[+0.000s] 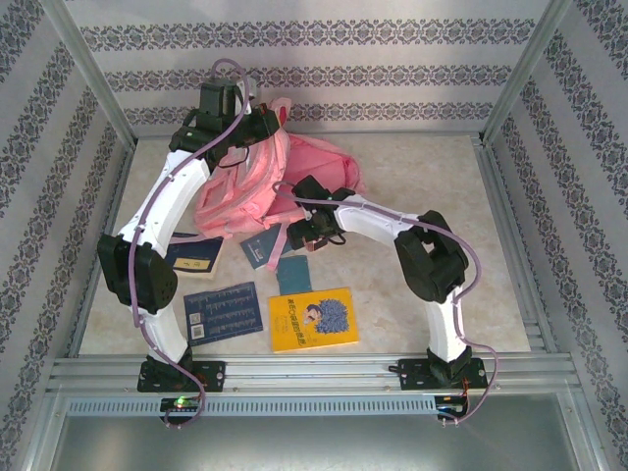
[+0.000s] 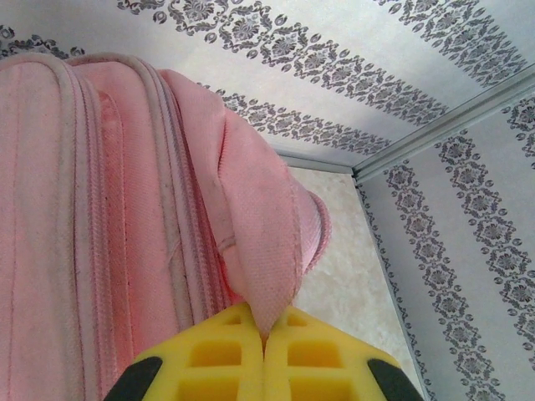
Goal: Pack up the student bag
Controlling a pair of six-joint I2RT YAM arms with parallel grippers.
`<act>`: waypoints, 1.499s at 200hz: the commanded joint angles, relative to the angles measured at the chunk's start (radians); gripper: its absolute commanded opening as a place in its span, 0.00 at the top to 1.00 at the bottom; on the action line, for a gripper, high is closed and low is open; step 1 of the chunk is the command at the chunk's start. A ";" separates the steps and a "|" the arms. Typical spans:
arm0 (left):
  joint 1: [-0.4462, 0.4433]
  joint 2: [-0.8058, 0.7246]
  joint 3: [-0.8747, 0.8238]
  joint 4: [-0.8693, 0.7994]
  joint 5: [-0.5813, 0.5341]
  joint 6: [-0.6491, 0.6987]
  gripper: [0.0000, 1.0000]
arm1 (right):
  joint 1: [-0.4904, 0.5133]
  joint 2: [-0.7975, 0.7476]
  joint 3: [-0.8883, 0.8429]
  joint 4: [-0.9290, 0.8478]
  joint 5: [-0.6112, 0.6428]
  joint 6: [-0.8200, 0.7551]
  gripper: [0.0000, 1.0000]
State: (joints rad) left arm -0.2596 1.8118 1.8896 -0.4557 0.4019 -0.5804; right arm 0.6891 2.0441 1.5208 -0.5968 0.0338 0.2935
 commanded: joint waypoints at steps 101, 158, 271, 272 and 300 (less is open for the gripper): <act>0.016 -0.016 0.009 0.104 0.037 -0.010 1.00 | -0.033 -0.213 -0.171 0.063 0.169 0.062 0.42; -0.016 0.005 0.006 0.112 0.106 -0.004 1.00 | -0.085 -0.581 -0.397 0.046 0.197 0.145 0.43; -0.146 -0.056 0.001 -0.019 0.100 0.077 1.00 | -0.189 -0.655 -0.267 0.103 0.003 0.266 0.43; -0.146 -0.057 0.001 -0.022 0.100 0.079 1.00 | -0.191 -0.650 -0.264 0.108 -0.005 0.269 0.43; -0.148 -0.108 0.004 -0.080 0.080 0.123 1.00 | -0.200 -0.528 -0.194 0.212 -0.159 0.391 0.42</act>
State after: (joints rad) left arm -0.3935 1.8301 1.8759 -0.5064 0.4683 -0.5381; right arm 0.5121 1.3842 1.2137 -0.5335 0.0856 0.5186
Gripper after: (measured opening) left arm 0.051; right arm 0.641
